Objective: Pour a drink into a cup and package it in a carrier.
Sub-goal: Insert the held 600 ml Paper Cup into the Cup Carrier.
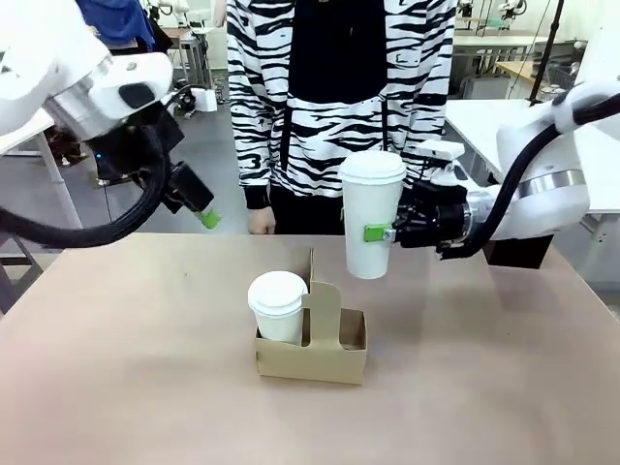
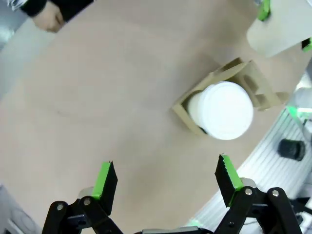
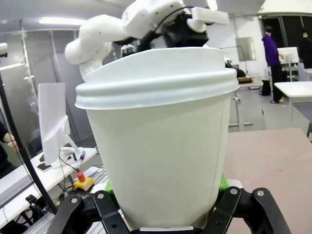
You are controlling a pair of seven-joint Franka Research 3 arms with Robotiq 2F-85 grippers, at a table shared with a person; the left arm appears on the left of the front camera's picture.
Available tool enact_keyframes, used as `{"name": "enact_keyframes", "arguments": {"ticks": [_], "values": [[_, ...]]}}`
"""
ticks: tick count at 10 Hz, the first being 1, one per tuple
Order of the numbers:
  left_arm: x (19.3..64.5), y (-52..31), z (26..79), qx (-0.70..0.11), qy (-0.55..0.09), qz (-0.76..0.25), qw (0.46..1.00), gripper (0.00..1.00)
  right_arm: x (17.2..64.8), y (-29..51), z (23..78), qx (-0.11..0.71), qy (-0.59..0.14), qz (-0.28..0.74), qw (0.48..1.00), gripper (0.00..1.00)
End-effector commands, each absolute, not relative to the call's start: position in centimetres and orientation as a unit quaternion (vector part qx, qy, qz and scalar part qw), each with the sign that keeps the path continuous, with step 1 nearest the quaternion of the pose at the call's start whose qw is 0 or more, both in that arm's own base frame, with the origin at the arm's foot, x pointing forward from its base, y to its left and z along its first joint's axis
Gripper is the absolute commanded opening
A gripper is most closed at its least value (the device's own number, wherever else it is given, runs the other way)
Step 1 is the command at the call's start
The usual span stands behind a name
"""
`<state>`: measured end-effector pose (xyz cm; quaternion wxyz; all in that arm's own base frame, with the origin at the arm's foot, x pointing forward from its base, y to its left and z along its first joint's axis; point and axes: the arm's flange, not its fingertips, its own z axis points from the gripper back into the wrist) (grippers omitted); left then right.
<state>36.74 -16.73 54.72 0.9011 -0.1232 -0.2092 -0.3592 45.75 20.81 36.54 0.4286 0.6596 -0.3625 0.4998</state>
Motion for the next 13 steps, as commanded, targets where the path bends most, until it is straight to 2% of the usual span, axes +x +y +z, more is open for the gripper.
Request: {"name": "enact_keyframes", "arguments": {"ticks": [1, 2, 4, 5, 6, 13], "values": [[36.2, -13.7, 51.9, -0.169, -0.261, -0.458, 0.833, 1.00, 45.0, 22.0, 35.3, 0.664, -0.381, 0.497, 0.408, 0.80], [36.1, -12.1, 51.1, -0.221, -0.245, -0.503, 0.799, 1.00, 44.7, 22.5, 34.4, 0.662, -0.388, 0.500, 0.403, 0.80], [36.3, -9.6, 49.7, -0.261, -0.239, -0.554, 0.754, 1.00, 44.4, 23.2, 32.5, 0.665, -0.390, 0.505, 0.389, 0.80], [36.4, -9.0, 49.3, -0.256, -0.209, -0.554, 0.764, 1.00, 44.2, 23.7, 31.9, 0.670, -0.384, 0.505, 0.386, 0.80], [36.0, -11.3, 50.1, -0.220, -0.262, -0.526, 0.779, 1.00, 44.1, 24.3, 31.3, 0.672, -0.380, 0.507, 0.384, 0.80], [36.0, -11.3, 50.1, -0.220, -0.262, -0.526, 0.779, 1.00, 43.4, 25.2, 25.9, 0.684, -0.342, 0.520, 0.382, 0.80]]}}
